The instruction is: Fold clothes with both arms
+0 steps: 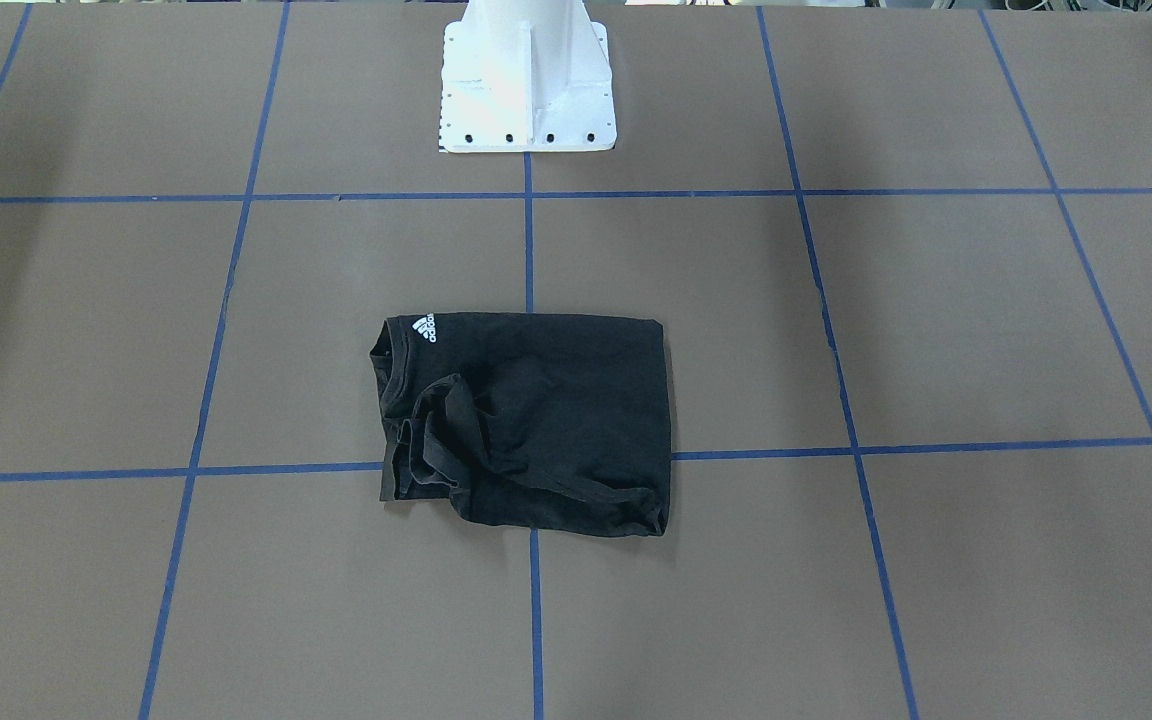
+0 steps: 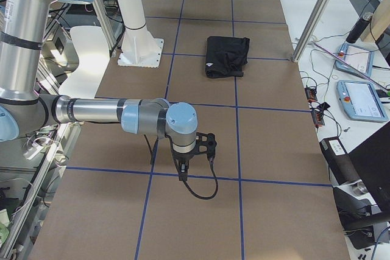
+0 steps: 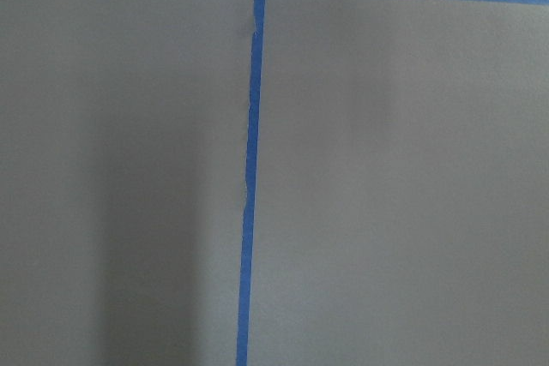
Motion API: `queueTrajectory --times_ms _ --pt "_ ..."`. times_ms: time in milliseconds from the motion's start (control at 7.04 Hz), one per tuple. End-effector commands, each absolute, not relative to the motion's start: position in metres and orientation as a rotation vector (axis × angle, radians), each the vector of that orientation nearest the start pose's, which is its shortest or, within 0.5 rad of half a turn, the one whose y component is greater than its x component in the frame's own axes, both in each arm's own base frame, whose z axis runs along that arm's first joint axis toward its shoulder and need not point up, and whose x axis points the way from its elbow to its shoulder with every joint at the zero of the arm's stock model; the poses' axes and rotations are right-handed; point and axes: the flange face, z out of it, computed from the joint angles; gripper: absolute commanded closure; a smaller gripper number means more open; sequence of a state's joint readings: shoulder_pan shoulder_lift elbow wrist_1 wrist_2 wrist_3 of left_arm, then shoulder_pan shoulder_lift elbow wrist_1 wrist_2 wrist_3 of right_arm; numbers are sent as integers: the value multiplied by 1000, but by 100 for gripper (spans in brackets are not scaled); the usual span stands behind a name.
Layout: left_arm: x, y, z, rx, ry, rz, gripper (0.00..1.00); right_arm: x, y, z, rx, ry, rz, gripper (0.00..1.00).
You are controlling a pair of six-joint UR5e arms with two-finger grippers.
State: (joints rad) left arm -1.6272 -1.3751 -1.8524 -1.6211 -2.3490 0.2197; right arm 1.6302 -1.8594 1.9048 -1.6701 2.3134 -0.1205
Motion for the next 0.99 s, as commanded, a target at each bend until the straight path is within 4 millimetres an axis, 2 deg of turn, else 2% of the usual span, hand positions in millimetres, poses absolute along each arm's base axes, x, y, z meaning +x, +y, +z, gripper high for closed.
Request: queueTrajectory --times_ms 0,142,284,426,568,852 --pt "-86 -413 600 240 752 212 0 84 -369 628 14 -756 -34 0" --pt "-85 -413 609 224 759 205 0 84 -367 632 3 -750 -31 0" --pt "-85 -412 606 230 760 206 0 75 -371 631 -21 -742 -13 0" --pt "-84 -410 622 201 760 199 0 67 -374 629 -35 -744 -3 0" --pt "-84 -408 627 188 760 197 0 66 -375 625 -17 -744 -18 0" --pt "-82 -373 656 115 770 164 0 67 -372 628 -21 -743 -16 0"
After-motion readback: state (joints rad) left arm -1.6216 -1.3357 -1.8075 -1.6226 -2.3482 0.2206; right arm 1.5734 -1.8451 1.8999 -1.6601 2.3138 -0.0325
